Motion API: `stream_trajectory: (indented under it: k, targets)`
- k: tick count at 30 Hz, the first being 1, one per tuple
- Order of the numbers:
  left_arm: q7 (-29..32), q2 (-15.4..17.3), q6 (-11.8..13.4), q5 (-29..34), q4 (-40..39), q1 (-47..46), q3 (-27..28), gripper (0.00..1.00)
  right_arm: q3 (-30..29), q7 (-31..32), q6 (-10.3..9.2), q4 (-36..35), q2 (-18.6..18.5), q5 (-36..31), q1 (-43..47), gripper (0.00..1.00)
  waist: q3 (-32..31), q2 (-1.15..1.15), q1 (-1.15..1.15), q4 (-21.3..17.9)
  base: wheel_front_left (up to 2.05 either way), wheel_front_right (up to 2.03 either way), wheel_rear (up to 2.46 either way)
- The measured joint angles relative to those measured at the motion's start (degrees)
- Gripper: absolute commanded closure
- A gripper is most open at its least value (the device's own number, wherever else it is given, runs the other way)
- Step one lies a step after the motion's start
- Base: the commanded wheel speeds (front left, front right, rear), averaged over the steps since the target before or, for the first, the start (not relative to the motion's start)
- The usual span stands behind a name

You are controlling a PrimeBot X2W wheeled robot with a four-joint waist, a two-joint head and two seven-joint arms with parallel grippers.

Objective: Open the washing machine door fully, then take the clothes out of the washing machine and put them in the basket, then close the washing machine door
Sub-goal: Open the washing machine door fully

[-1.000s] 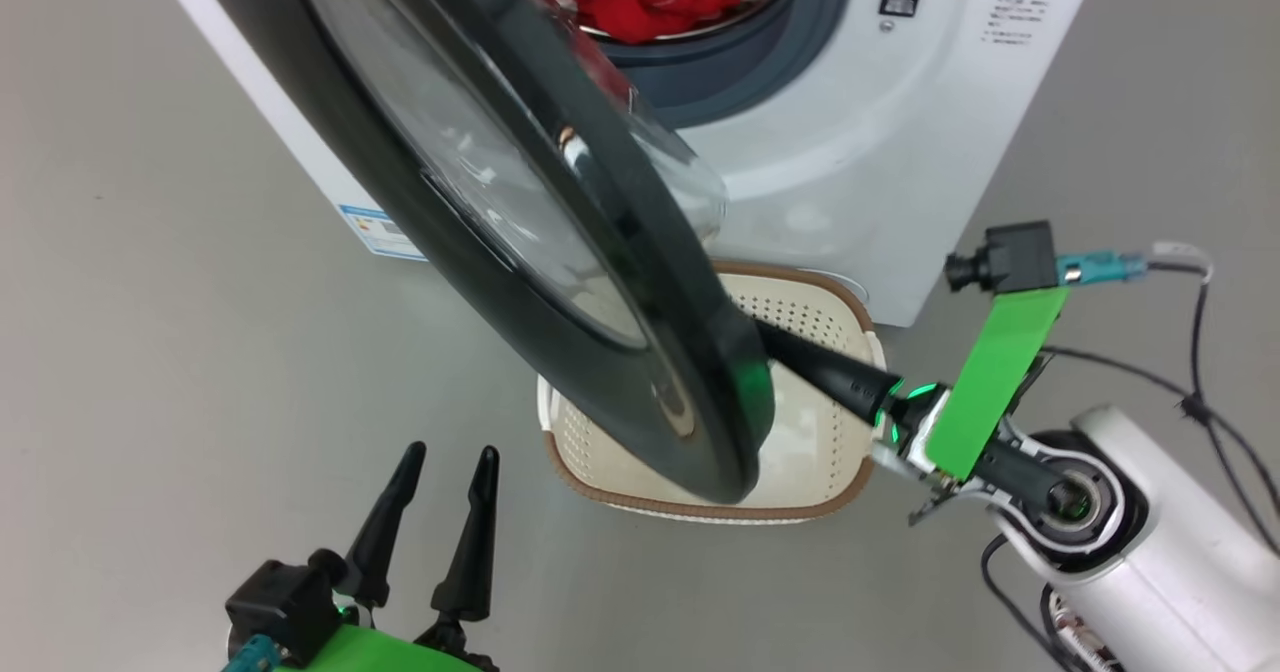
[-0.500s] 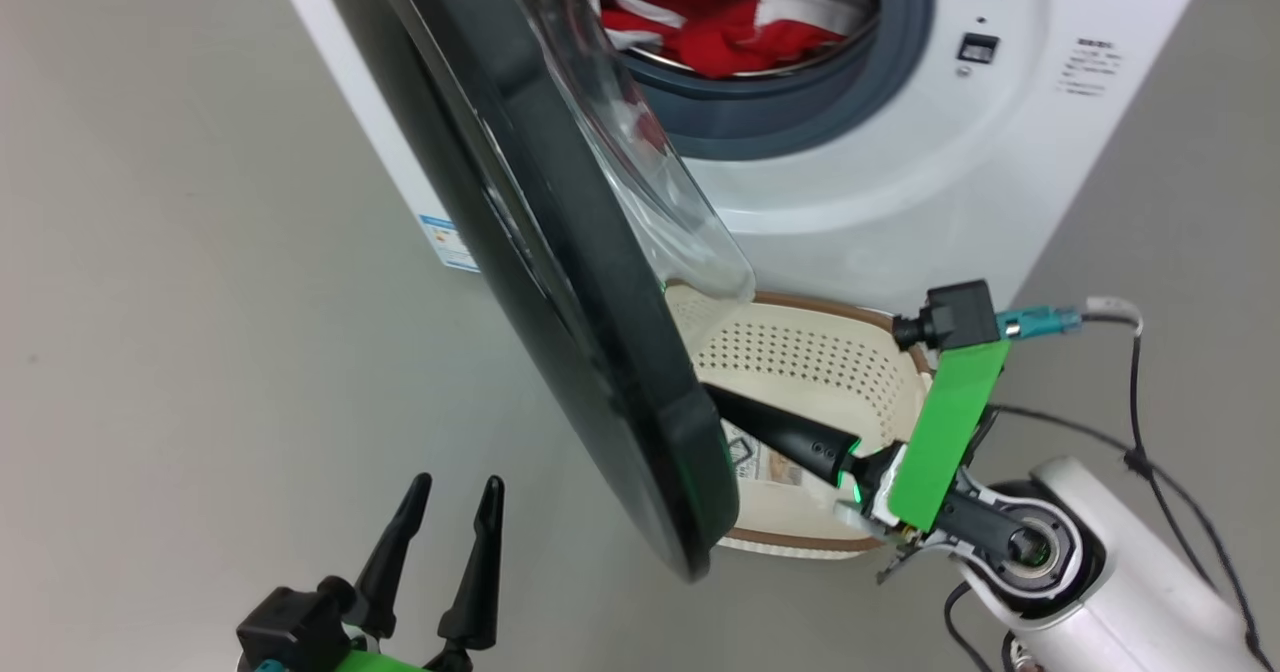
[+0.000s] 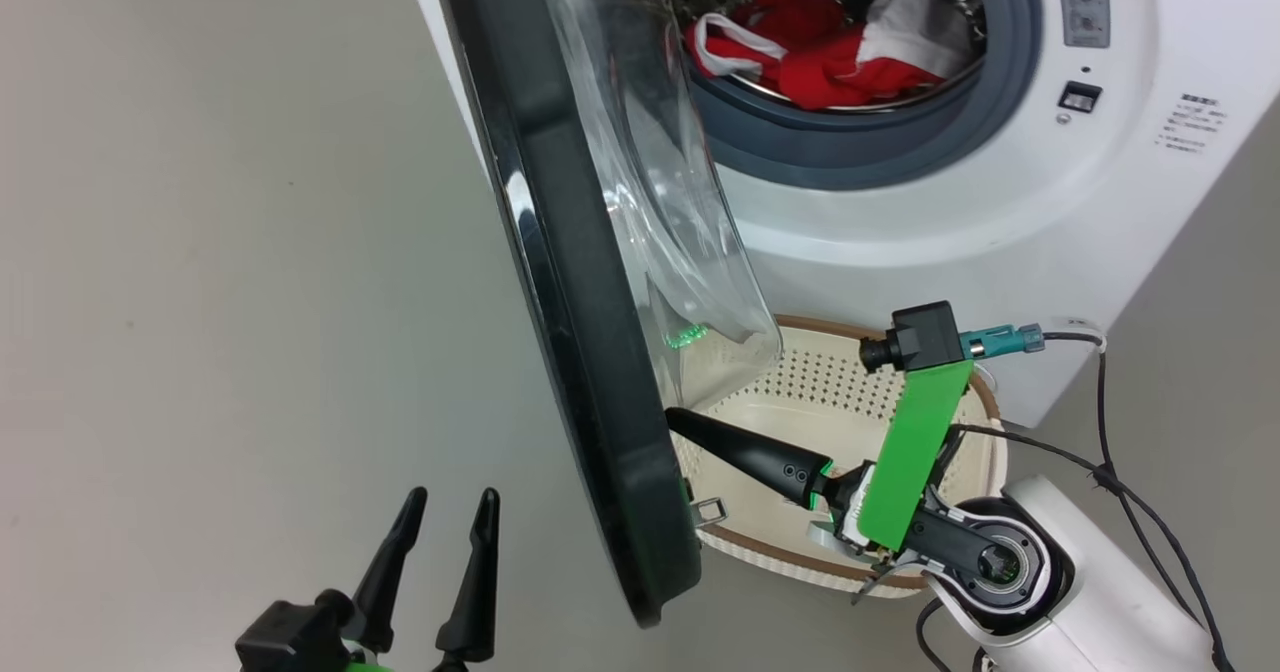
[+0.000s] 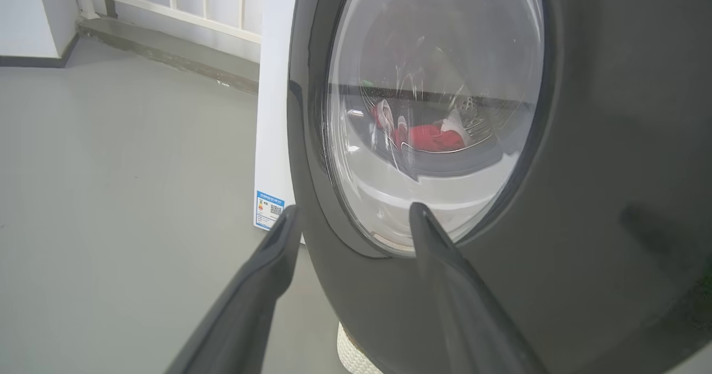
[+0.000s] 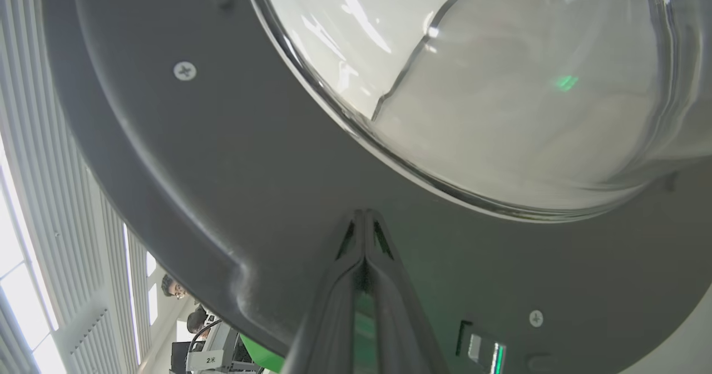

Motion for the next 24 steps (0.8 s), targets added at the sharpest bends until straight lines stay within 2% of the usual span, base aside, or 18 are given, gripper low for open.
stream_trajectory:
  k: [9, 24]
  targets:
    - [0.0, 0.0, 0.9, 0.1, -0.6, 1.3, 0.8, 0.0, 0.0, 0.5, 0.0, 0.3, 1.9, -0.5, 1.2, 1.0, -1.6, 0.0, 0.0, 3.2, 0.0, 0.0, 0.0]
    - [0.0, 0.0, 1.5, 0.1, -2.0, 2.2, 3.1, 0.0, 0.2, 1.0, 0.0, 0.8, 3.6, -1.0, 1.2, 1.0, -1.9, 0.0, 0.0, 3.7, 0.0, 0.0, 0.0]
